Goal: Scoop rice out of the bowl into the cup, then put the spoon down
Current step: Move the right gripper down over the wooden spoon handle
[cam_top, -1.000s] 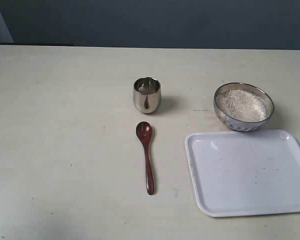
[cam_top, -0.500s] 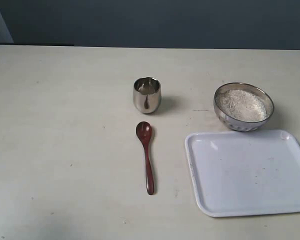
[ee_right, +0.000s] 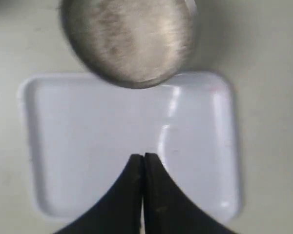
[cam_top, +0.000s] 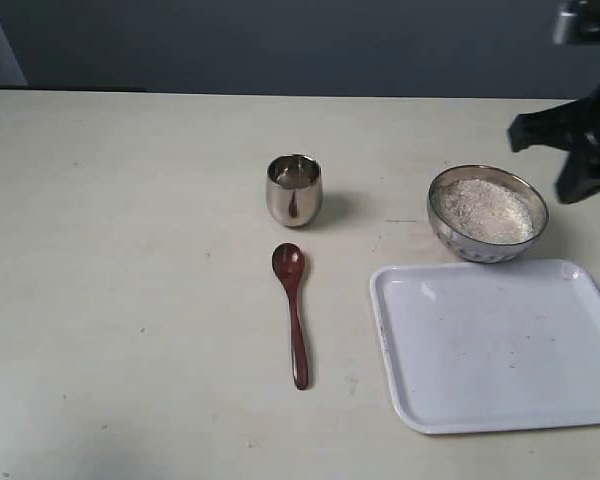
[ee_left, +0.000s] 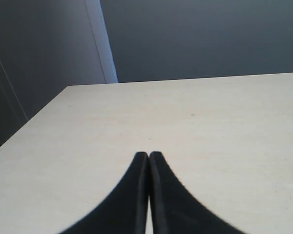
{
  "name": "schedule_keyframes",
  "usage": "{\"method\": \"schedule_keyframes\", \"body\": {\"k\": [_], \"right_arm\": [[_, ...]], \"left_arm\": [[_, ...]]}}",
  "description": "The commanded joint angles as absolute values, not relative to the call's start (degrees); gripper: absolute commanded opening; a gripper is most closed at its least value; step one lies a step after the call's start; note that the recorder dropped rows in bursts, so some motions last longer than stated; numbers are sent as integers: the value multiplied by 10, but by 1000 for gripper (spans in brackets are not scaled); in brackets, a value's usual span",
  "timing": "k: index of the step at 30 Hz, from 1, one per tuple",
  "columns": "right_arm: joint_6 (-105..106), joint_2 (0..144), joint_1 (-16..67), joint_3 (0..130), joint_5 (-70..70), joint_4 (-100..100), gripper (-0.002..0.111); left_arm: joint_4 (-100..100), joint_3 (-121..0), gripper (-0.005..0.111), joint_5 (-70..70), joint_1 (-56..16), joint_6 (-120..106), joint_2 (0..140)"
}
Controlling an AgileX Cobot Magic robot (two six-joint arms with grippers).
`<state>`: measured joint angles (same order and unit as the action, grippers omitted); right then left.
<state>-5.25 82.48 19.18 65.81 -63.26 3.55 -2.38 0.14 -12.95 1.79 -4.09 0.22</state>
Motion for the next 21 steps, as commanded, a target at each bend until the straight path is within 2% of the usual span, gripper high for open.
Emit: {"method": "schedule_keyframes", "body": {"k": [1,5,10,17,21], "right_arm": [[26,851,262,663,-591,198,0],[47,866,380,663,-487,198,0],[47,906,481,664,-403,213,0],[0,1002,551,679,-427,192,0],[-111,1050,580,717,-495,47,0]], "left_arm": [[-24,0,0,-123,15,-38,0],[-24,0,0,-123,15,-38,0],[-24,0,0,-123,15,-38,0],[-24,0,0,-123,15,-38,0],[-24,0,0,-123,15,-38,0]]}}
